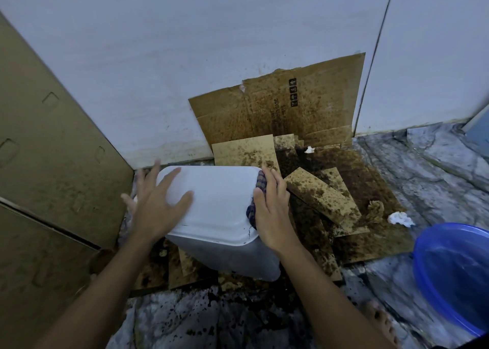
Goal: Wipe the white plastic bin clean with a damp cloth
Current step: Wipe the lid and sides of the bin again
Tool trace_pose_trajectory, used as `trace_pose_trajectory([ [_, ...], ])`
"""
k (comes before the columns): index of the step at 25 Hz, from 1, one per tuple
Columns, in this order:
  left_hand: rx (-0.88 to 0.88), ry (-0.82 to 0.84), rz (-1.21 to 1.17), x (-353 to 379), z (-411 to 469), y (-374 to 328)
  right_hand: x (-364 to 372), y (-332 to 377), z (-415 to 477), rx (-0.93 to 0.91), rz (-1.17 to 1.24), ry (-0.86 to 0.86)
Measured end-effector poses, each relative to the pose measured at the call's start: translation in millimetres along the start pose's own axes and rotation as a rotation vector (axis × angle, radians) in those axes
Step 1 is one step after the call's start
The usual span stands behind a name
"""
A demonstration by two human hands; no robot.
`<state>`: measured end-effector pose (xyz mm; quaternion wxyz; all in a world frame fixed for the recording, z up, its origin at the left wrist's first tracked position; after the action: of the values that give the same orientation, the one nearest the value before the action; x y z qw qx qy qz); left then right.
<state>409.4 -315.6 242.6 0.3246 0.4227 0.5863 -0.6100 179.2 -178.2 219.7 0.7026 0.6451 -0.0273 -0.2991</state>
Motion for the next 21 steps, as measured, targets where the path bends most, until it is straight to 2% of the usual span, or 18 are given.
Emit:
trace_pose_trajectory([
  [3,0.151,0.069,-0.082,13,-24,-67,1,2,-4,-0.009,-0.004,-0.017],
  [5,0.151,0.155,-0.053,32,-30,-87,4,4,-3,-0.011,-0.006,-0.013],
  [9,0.143,0.128,0.179,46,-31,-82,11,9,-3,-0.028,-0.001,0.000],
  [21,0.128,0.097,0.186,41,-24,-77,23,15,-13,-0.064,0.040,0.007],
])
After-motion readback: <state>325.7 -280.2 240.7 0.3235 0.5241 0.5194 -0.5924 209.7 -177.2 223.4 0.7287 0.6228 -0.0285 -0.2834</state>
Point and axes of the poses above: each hand's wrist, its own z-axis towards the middle knuckle, its own x-axis out of the palm, y = z × x, the point moved 9 cm from there along z, towards the middle knuckle, and after that the axes turned 10 degrees about -x, right-handed, at the moved point
